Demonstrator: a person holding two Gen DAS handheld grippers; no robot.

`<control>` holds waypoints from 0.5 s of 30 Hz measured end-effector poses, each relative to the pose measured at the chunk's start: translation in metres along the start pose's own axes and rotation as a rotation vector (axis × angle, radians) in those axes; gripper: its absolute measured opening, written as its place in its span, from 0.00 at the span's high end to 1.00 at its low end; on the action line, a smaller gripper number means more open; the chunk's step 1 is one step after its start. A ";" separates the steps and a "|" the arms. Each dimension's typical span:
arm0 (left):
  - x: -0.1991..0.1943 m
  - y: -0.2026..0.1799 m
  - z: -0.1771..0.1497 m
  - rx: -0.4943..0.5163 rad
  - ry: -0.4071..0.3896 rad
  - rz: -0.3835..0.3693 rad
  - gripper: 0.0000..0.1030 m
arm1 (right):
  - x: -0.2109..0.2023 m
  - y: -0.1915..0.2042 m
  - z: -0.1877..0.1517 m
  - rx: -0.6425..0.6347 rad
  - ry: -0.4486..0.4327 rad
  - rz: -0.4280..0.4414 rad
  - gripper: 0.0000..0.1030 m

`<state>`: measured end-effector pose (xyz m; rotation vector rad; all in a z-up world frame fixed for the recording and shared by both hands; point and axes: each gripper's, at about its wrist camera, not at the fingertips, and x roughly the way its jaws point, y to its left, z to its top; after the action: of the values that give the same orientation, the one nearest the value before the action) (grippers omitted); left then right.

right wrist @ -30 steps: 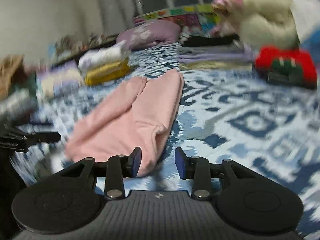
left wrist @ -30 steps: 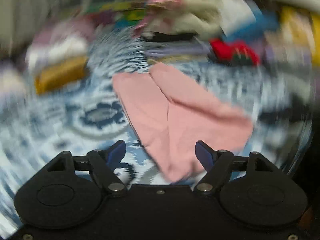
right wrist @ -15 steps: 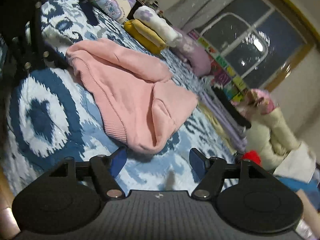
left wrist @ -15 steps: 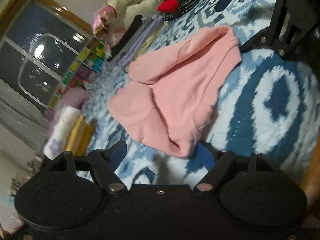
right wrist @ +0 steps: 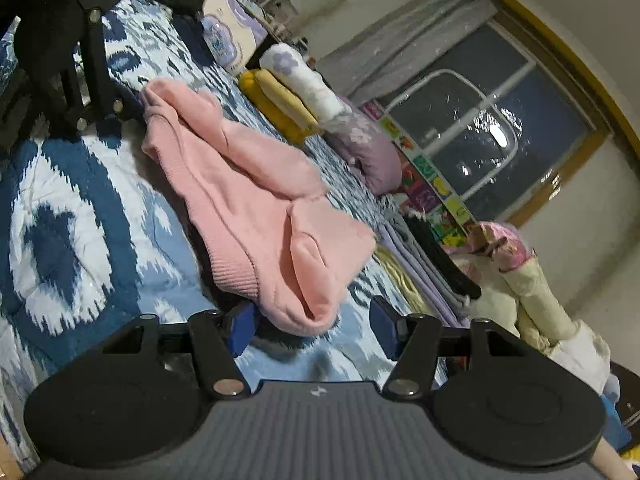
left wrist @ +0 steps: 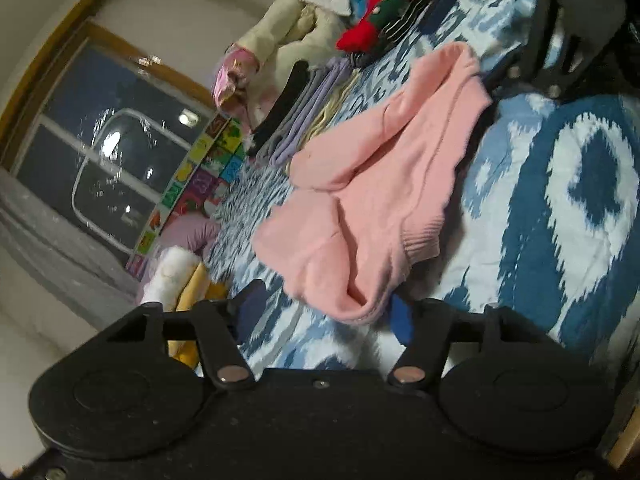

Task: Fold clothes
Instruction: 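Fold the held strip end over toward the collar with both grippers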

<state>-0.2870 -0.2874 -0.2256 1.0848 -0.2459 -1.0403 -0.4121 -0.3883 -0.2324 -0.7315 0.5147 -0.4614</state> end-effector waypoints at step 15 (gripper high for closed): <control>0.014 -0.006 0.006 0.016 0.007 -0.080 0.90 | 0.009 -0.012 0.004 0.093 0.016 0.171 0.86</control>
<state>-0.2870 -0.3031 -0.2321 1.1206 -0.2066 -1.1071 -0.4049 -0.3991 -0.2238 -0.5898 0.5620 -0.3289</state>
